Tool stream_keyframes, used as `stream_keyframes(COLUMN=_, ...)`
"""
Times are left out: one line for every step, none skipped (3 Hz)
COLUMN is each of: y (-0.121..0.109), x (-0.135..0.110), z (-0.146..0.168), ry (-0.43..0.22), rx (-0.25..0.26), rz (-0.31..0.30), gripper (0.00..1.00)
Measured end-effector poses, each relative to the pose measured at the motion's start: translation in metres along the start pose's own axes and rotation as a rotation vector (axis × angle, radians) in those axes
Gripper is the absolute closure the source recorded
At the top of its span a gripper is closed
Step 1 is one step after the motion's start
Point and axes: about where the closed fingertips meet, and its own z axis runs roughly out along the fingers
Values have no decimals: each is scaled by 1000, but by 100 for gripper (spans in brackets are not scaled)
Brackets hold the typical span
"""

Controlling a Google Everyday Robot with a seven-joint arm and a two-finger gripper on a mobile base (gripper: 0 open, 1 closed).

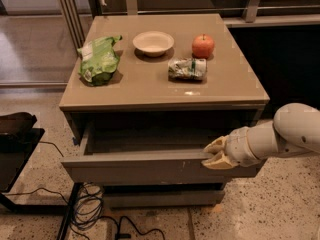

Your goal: Open top drawer

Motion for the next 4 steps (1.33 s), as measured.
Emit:
stream_keyframes(y=0, x=0, z=0, ry=0, rx=0, rz=0, gripper=59)
stream_keyframes(y=0, x=0, z=0, ry=0, rx=0, rz=0, gripper=36)
stream_keyframes(y=0, x=0, z=0, ry=0, rx=0, rz=0, gripper=38)
stream_keyframes(y=6, x=0, z=1, ry=0, rx=-5, rz=0, gripper=62)
